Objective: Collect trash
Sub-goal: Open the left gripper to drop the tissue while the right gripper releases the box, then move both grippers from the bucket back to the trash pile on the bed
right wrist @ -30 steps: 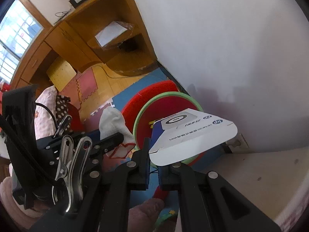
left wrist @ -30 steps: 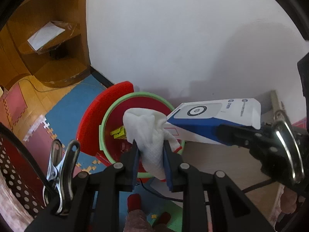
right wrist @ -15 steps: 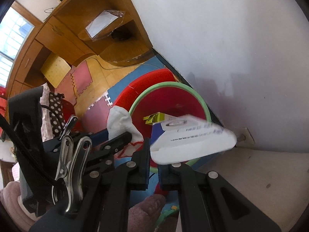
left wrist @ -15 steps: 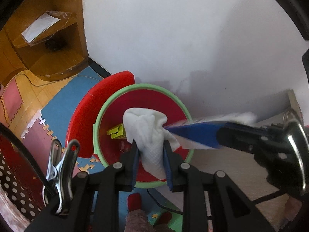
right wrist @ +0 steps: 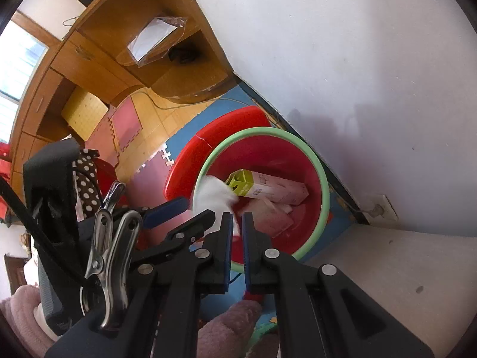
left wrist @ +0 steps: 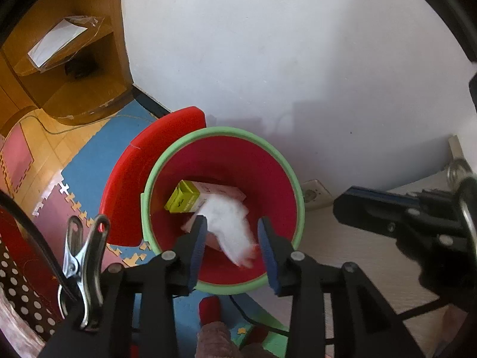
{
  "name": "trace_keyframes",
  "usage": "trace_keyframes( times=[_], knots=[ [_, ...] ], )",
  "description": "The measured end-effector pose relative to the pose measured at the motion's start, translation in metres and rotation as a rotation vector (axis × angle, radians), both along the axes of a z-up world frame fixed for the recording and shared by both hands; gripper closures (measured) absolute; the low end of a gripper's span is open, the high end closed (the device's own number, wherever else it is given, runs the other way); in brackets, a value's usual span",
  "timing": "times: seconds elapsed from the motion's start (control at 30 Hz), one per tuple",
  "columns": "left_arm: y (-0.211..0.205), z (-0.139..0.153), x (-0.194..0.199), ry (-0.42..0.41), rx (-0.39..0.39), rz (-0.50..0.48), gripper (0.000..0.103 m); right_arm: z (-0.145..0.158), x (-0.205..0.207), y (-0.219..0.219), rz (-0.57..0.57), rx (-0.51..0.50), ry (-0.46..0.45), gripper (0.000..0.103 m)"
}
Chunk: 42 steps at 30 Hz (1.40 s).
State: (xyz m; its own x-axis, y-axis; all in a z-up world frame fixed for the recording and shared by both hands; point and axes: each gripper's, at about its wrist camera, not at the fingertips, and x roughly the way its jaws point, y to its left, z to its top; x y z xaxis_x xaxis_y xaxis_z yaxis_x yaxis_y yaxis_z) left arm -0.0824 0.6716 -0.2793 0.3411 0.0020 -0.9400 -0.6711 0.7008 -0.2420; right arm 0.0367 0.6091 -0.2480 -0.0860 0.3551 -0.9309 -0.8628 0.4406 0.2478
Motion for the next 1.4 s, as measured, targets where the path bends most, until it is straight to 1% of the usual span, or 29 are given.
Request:
trace_keyframes(
  times=[0.23, 0.27, 0.33, 0.47, 0.63, 0.77, 0.97, 1.27, 1.4],
  knots=[
    [0.000, 0.005, -0.002, 0.003, 0.008, 0.002, 0.064, 0.003, -0.002, -0.001, -0.017, 0.007, 0.008, 0.094],
    [0.000, 0.006, -0.002, 0.004, 0.010, 0.002, 0.064, 0.003, -0.002, -0.002, -0.018, 0.007, 0.006, 0.093],
    [0.000, 0.008, -0.003, 0.005, 0.016, -0.001, 0.064, 0.004, -0.004, -0.003, -0.024, -0.001, -0.008, 0.087],
    [-0.003, 0.016, -0.004, 0.002, 0.031, -0.015, 0.064, 0.005, -0.006, -0.005, -0.036, 0.000, -0.002, 0.086],
    [-0.008, 0.033, -0.009, -0.003, 0.071, -0.008, 0.064, 0.011, -0.008, -0.012, -0.062, 0.021, 0.006, 0.086],
    [-0.012, 0.046, -0.013, -0.012, 0.074, 0.001, 0.064, 0.020, -0.011, -0.020, -0.078, 0.047, 0.012, 0.086],
    [-0.018, 0.068, -0.019, -0.020, 0.094, 0.001, 0.064, 0.038, -0.025, -0.034, -0.095, 0.090, 0.016, 0.086],
    [-0.032, 0.114, -0.032, -0.062, 0.138, -0.002, 0.064, 0.076, -0.044, -0.059, -0.119, 0.178, -0.004, 0.086],
    [-0.038, 0.135, -0.038, -0.072, 0.147, 0.013, 0.064, 0.093, -0.052, -0.071, -0.131, 0.216, -0.017, 0.086]
  ],
)
